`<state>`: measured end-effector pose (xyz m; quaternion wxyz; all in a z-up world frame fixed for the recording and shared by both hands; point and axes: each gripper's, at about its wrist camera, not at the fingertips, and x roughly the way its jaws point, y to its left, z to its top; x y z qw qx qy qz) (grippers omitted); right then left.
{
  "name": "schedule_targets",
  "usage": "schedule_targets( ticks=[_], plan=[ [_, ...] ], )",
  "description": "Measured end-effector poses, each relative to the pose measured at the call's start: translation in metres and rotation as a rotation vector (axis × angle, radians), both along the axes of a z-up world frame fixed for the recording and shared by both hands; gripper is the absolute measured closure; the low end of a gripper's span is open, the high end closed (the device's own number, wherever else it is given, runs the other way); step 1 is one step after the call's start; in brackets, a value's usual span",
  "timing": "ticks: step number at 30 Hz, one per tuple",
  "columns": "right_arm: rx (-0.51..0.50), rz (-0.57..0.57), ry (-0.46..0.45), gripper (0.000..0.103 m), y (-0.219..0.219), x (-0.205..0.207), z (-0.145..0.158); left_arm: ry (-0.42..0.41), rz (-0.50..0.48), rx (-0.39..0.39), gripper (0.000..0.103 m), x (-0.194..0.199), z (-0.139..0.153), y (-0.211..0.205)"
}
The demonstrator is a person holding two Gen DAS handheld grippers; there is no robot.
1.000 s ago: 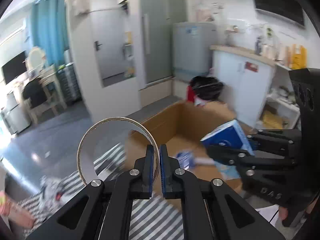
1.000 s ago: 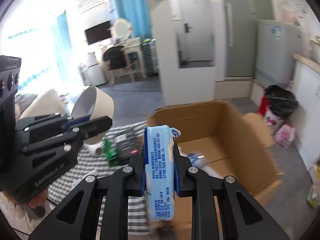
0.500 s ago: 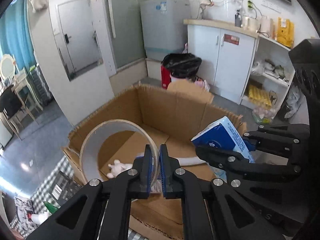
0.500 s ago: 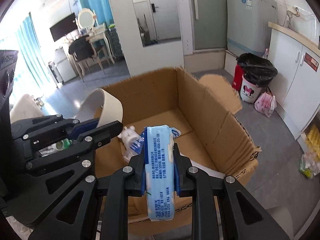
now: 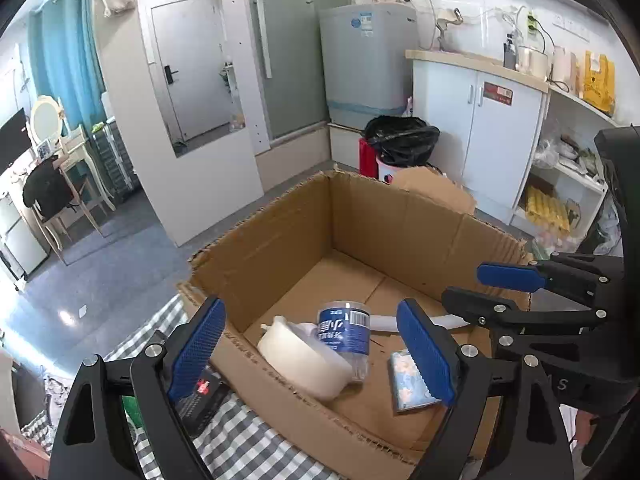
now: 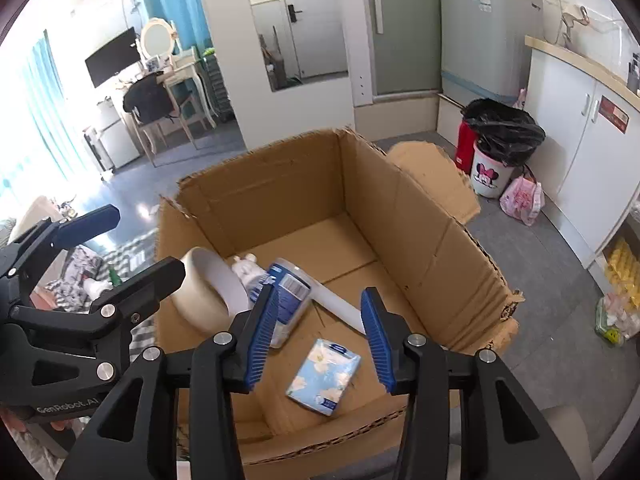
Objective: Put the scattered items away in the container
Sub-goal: 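Move both tools back over the table toward the green bag and black cup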
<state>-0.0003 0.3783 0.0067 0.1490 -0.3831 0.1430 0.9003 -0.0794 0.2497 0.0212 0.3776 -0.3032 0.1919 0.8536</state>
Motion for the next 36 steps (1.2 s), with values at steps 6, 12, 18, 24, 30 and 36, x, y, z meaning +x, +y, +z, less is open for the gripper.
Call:
schedule_targets(
  ticks=[6, 12, 18, 24, 30, 36],
  plan=[
    [0.005, 0.05, 0.062, 0.06, -0.024, 0.006, 0.022, 0.02, 0.062, 0.021, 0.009, 0.001, 0.018, -0.039],
    [0.026, 0.17, 0.107, 0.06, -0.073, 0.006, 0.042, 0.023, 0.222, 0.009, 0.0, 0.001, 0.034, -0.114],
    [0.014, 0.297, 0.116, 0.055, -0.126, -0.007, 0.042, -0.061, 0.428, 0.003, 0.0, -0.002, 0.036, -0.219],
    [-0.02, 0.404, 0.063, 0.055, -0.178, -0.034, 0.017, -0.089, 0.592, -0.023, 0.0, -0.008, 0.008, -0.297],
    [-0.007, 0.467, -0.002, 0.055, -0.222, -0.062, -0.01, -0.109, 0.625, -0.003, 0.0, -0.018, -0.036, -0.332],
    [0.005, 0.46, -0.044, 0.055, -0.235, -0.093, -0.028, -0.109, 0.643, -0.04, 0.0, -0.043, -0.076, -0.344]
  ],
)
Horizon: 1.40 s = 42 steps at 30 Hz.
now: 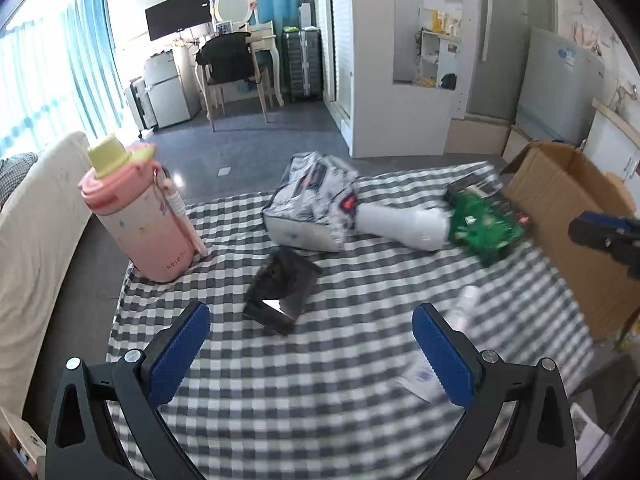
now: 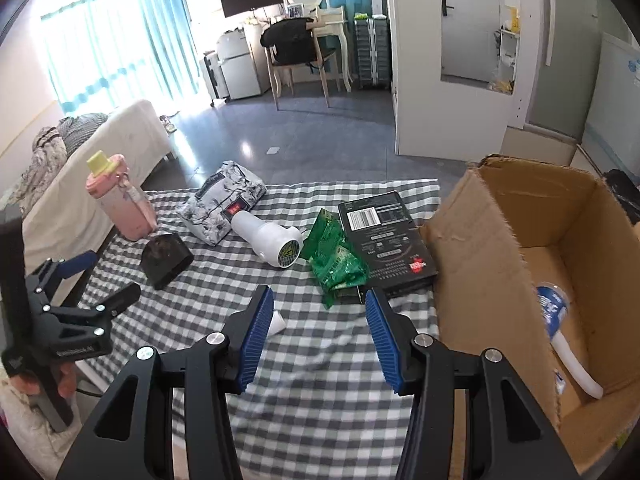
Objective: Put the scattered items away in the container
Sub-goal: 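Move both tools back over the table toward the green bag and black cup, then grasp the green snack bag with the right tool while the left tool grasps the black cup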
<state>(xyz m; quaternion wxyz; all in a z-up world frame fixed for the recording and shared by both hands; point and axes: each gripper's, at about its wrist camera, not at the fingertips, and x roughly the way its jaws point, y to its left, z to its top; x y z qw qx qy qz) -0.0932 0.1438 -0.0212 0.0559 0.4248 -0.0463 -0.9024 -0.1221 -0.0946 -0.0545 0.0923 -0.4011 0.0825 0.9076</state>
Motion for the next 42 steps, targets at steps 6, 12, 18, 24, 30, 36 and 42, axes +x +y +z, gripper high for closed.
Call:
schedule_targets(
  ticks=[6, 12, 18, 24, 30, 36, 42],
  plan=[
    [0.016, -0.015, -0.041, 0.055, -0.002, -0.036, -0.023, -0.026, 0.036, -0.006, 0.0, -0.033, -0.031, -0.01],
    [0.023, -0.016, -0.083, 0.055, -0.005, -0.065, -0.042, -0.052, 0.062, 0.004, 0.0, -0.06, -0.049, -0.016],
    [0.045, -0.021, -0.106, 0.055, -0.008, -0.084, -0.056, -0.073, 0.06, 0.004, 0.0, -0.072, -0.062, -0.017],
    [0.074, -0.006, -0.113, 0.055, -0.017, -0.091, -0.064, -0.096, 0.059, 0.007, 0.0, -0.078, -0.07, -0.018],
    [0.123, -0.011, -0.084, 0.055, -0.022, -0.08, -0.06, -0.11, 0.043, 0.001, 0.0, -0.076, -0.075, -0.016],
    [0.11, -0.099, -0.097, 0.055, 0.005, -0.08, -0.06, -0.12, 0.044, 0.007, 0.0, -0.076, -0.077, -0.015],
    [0.11, -0.034, -0.111, 0.054, -0.012, -0.082, -0.066, -0.132, 0.048, 0.034, 0.002, -0.078, -0.077, -0.017]
  ],
)
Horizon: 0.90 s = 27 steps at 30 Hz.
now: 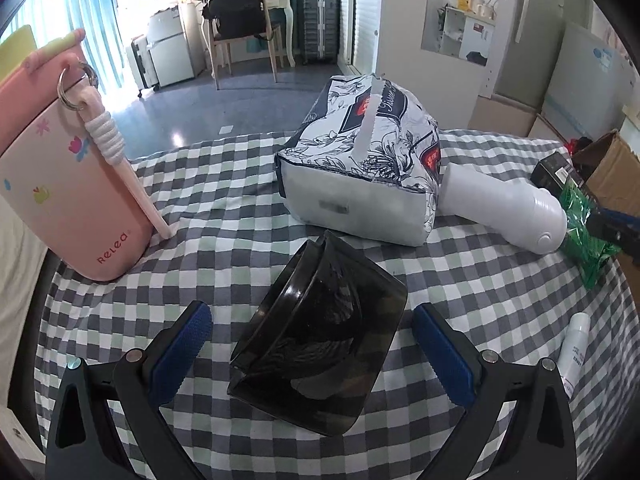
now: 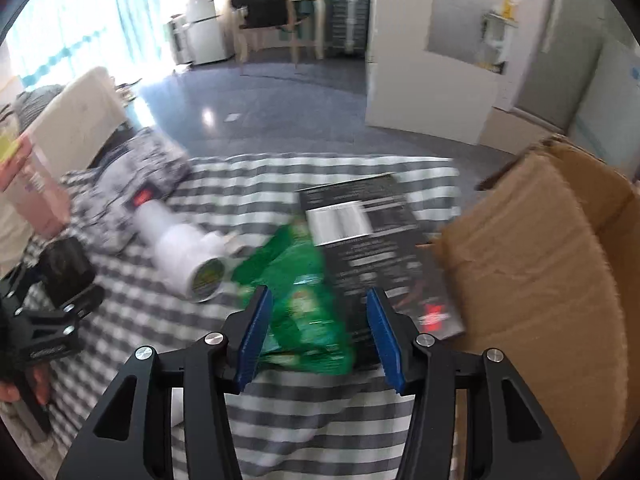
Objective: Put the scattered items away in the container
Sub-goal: 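Grasp the green snack bag with the right tool while the left tool grasps the black cup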
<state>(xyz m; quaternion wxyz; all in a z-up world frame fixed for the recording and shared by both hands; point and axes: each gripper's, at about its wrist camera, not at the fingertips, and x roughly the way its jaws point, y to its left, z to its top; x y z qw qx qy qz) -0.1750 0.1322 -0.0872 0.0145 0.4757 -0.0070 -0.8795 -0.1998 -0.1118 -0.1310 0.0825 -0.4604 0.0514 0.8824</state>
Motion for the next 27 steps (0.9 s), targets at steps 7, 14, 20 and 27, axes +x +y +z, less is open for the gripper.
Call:
schedule_targets(
  ticks=[7, 14, 20, 27],
  plan=[
    [0.021, 0.072, -0.011, 0.058, -0.027, 0.005, -0.007, 0.018, -0.032, 0.02, 0.044, 0.006, 0.008, 0.003],
    [-0.037, 0.056, -0.018, 0.1, -0.016, 0.007, -0.004, 0.009, -0.031, 0.041, 0.046, 0.013, 0.011, -0.007],
    [-0.059, 0.078, -0.017, 0.101, -0.018, 0.01, 0.001, 0.013, -0.028, 0.062, 0.046, 0.019, 0.016, -0.016],
    [-0.096, 0.078, -0.084, 0.096, -0.022, 0.002, -0.019, -0.009, -0.025, 0.063, 0.046, 0.017, 0.011, -0.015]
  ],
)
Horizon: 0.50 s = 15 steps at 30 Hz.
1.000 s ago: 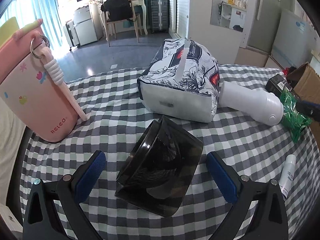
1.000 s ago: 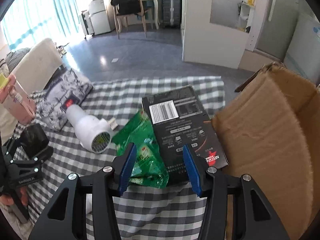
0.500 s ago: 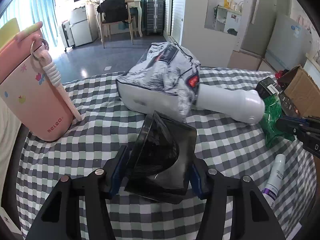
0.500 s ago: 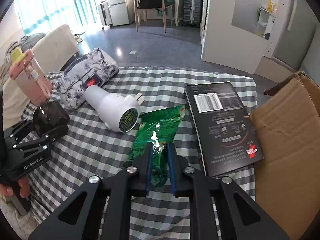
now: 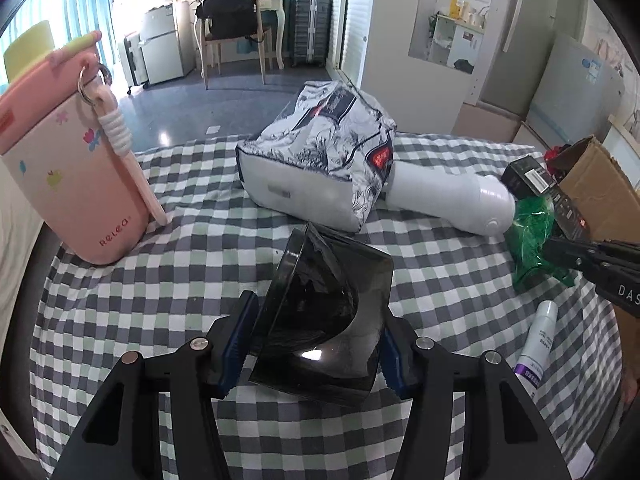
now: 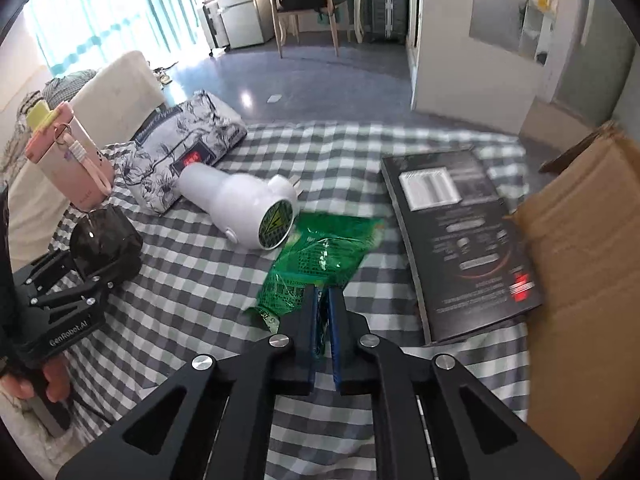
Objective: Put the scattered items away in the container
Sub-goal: 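Grasp the green snack bag with the right tool while the left tool grasps the black cup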
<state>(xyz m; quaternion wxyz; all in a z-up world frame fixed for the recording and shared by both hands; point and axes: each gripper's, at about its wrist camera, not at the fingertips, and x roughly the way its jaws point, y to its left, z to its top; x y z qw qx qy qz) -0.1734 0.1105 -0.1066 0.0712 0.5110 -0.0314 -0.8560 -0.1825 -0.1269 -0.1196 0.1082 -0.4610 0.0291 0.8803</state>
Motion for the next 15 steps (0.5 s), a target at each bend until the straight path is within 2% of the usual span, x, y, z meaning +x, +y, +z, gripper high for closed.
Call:
schedule_targets(
  ticks=[5, 6, 7, 8, 9, 11, 15],
  plan=[
    [-0.079, -0.032, -0.045, 0.096, 0.004, -0.011, -0.01, -0.001, 0.0, 0.004, 0.046, -0.002, -0.001, -0.002],
    [-0.094, -0.044, -0.052, 0.091, 0.006, -0.012, -0.01, -0.001, -0.001, 0.003, 0.046, -0.002, -0.001, -0.001],
    [-0.114, -0.053, -0.061, 0.086, 0.008, -0.012, -0.01, -0.001, -0.003, 0.002, 0.046, -0.002, -0.001, -0.001],
    [-0.157, -0.06, -0.068, 0.072, 0.012, -0.013, -0.01, -0.001, -0.003, 0.002, 0.046, -0.003, -0.001, -0.001],
    [-0.209, -0.06, -0.073, 0.051, 0.016, -0.012, -0.01, -0.001, -0.004, 0.002, 0.046, -0.003, -0.001, -0.001],
    [-0.272, -0.052, -0.082, 0.035, 0.018, -0.012, -0.011, 0.0, -0.006, 0.002, 0.046, -0.004, -0.002, 0.001],
    [-0.193, -0.057, -0.071, 0.032, 0.006, -0.018, -0.013, 0.003, -0.008, 0.003, 0.046, -0.005, -0.004, 0.004]
  ],
)
